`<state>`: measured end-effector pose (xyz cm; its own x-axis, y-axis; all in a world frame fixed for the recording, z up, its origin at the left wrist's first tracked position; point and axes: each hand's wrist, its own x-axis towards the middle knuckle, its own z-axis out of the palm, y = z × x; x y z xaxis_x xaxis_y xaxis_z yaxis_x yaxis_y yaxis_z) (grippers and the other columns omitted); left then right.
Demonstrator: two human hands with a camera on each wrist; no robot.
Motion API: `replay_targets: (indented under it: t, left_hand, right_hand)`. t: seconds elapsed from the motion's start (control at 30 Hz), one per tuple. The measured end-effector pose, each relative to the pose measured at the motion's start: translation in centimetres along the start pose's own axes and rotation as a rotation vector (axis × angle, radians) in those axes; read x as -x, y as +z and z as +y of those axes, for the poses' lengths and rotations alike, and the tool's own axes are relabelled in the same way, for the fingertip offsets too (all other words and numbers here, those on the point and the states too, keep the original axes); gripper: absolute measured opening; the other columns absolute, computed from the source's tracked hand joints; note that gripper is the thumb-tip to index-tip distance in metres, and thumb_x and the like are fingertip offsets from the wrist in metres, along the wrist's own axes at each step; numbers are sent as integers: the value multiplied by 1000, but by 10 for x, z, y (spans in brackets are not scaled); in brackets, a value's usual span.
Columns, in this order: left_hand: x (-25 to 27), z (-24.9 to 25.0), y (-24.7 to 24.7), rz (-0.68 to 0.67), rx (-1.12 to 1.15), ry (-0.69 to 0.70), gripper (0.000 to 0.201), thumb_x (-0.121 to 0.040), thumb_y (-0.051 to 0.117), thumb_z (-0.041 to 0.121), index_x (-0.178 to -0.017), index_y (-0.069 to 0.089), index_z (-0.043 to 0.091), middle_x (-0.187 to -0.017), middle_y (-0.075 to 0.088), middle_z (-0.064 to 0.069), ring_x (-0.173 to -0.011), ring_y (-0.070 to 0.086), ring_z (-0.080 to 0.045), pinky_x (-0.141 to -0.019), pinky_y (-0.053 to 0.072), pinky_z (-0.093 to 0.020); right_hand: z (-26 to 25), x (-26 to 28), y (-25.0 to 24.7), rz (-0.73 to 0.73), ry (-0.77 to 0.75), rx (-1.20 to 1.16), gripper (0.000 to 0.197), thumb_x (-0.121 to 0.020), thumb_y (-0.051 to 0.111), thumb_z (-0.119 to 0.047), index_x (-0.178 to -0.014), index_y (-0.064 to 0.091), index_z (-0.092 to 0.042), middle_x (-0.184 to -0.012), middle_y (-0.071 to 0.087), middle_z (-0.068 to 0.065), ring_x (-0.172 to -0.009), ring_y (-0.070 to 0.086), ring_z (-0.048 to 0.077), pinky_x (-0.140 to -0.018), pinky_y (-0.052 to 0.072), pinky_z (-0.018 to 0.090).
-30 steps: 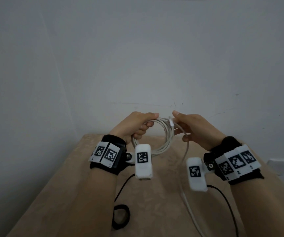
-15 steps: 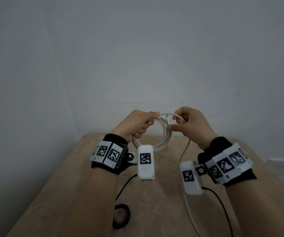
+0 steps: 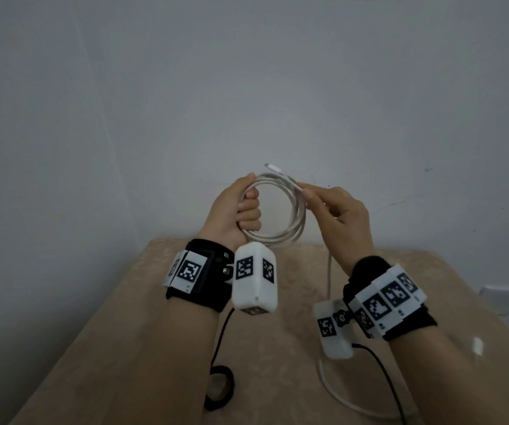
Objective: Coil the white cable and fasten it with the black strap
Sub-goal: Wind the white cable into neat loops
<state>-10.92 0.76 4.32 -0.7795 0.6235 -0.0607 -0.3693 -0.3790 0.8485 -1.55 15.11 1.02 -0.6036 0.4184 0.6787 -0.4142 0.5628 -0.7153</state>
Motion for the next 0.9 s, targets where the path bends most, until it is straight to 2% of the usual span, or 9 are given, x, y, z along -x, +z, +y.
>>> replay_targets:
  t: [0.07,0.17,0.27,0.33,0.4,0.5,0.57,0.63,0.9]
  left_hand:
    - [-1,0,-2,-11,104,18,52,-98,45,36,-50,39,17,-31,25,9,-21,20,-4,-24,14,-14]
    - [-3,-3,-2,-36,197,37,59,-98,44,36,-42,42,18,-30,25,9,-21,21,-4,-23,16,-14]
    - [-4,-4,1,-35,223,80,59,-99,44,36,-42,42,18,-30,25,9,-20,21,-4,-22,16,-15]
    - [-3,-6,4,-62,253,93,59,-99,44,36,-43,44,18,-30,26,9,-20,22,-4,-21,17,-15]
    - [-3,-10,8,-91,293,83,59,-99,43,37,-43,45,18,-30,27,9,-20,22,-4,-22,17,-15]
    - [-4,-15,13,-95,350,74,58,-99,43,37,-44,45,17,-31,26,9,-21,22,-5,-24,16,-14]
    - [-5,-19,14,-99,404,59,55,-99,43,37,-48,43,16,-32,27,9,-22,23,-5,-25,17,-14]
    - [-7,-22,14,-108,449,36,51,-100,41,37,-53,42,16,-34,29,8,-23,25,-5,-26,20,-14]
    - [-8,-26,11,-255,522,-56,45,-99,38,37,-66,54,10,-41,35,7,-30,32,-6,-34,31,-16]
  right_hand:
    - [-1,1,2,47,71,-68,13,-89,63,-33,-96,70,-41,-81,63,1,-71,54,18,-70,48,30]
    - [-5,-1,3,59,301,-269,13,-88,65,-30,-97,74,-30,-82,67,-5,-61,52,3,-49,38,16]
    - [-7,-3,4,-55,579,-424,22,-91,61,-36,-100,73,-21,-86,71,-3,-70,57,7,-38,29,15]
    - [-6,-3,4,-143,644,-397,32,-93,52,-45,-100,70,-20,-94,74,-2,-83,62,11,-48,35,20]
    - [-5,-3,6,-187,653,-430,40,-96,43,-48,-98,69,-18,-94,75,-2,-88,63,11,-67,41,28]
    - [-4,-3,7,-204,745,-893,37,-98,42,-40,-89,64,-12,-77,71,1,-83,63,15,-80,46,29]
    - [-5,-3,7,-218,829,-1195,33,-98,44,-35,-86,61,-10,-67,61,0,-71,61,14,-74,52,25]
    - [-5,-4,6,-221,873,-1322,32,-97,44,-33,-87,62,-8,-62,55,-1,-60,58,12,-66,53,22]
    - [1,-7,4,-157,870,-1412,34,-98,37,-28,-94,60,-4,-51,47,-4,-44,47,10,-58,49,19]
